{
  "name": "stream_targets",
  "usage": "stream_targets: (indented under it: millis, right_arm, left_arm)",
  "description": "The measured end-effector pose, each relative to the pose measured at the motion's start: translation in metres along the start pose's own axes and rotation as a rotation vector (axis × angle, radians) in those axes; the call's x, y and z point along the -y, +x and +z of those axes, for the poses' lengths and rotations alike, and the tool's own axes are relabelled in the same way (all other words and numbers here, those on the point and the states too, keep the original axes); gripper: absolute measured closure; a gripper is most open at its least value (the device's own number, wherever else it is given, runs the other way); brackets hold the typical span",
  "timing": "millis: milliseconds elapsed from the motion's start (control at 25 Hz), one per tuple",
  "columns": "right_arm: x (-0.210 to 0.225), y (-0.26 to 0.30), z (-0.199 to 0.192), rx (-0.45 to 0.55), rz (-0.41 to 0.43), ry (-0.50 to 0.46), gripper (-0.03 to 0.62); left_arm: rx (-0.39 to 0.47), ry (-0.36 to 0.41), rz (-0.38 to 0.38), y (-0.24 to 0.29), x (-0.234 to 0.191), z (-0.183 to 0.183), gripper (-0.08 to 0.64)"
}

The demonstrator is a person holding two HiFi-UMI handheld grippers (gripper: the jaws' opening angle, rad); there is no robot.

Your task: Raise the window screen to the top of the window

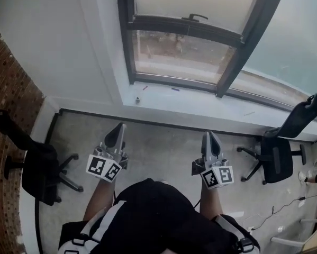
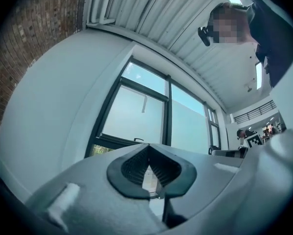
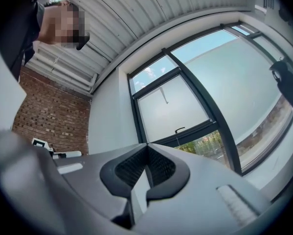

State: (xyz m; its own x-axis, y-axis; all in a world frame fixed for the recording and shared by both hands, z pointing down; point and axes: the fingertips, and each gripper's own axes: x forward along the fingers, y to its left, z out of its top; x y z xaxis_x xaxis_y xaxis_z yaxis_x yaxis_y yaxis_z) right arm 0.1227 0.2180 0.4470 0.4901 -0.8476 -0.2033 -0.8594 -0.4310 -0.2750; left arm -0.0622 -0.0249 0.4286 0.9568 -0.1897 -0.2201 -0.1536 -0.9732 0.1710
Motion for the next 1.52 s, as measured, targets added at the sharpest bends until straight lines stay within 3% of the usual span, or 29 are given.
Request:
stream_targets:
  millis: [280,480,640,840,880,1200,1520]
  right_arm:
    - [0.077,-0.046,0.016,0.016,-0.124,0.0,0.591]
    - [0.109,-0.062,0.018,0.029,-0.19,0.015,0.591]
    - [0.117,-0.055,0.016,0.019,-0.216,0.022,0.591]
    - [0.128,-0.021,0.014,0.014,-0.234,-0.009,0.591]
    - [0.13,-0.012,0.016,0.016,-0.236,-0.013,0.591]
    - [0.132,0.079,0.022,0.014,-0.173,-0.073,0.591]
    - [0.136,0.161,0.008,0.007,-0.151,-0.07,0.591]
  left_arm:
    - [0.002,-0.022,-0.201,0.058,0.069,-0.021,0.558]
    - [-0.03,-0.056,-0.273,0.086,0.097,-0.034,0.557]
    - [-0.053,-0.033,-0.332,0.109,0.11,-0.039,0.557]
    - [-0.022,-0.066,-0.408,0.151,0.102,-0.045,0.556]
    - [-0.016,-0.072,-0.417,0.16,0.099,-0.046,0.525]
    - [0.038,-0.087,-0.39,0.221,0.049,-0.041,0.508]
    - [-0.008,-0.053,-0.314,0.266,-0.017,-0.053,0.509]
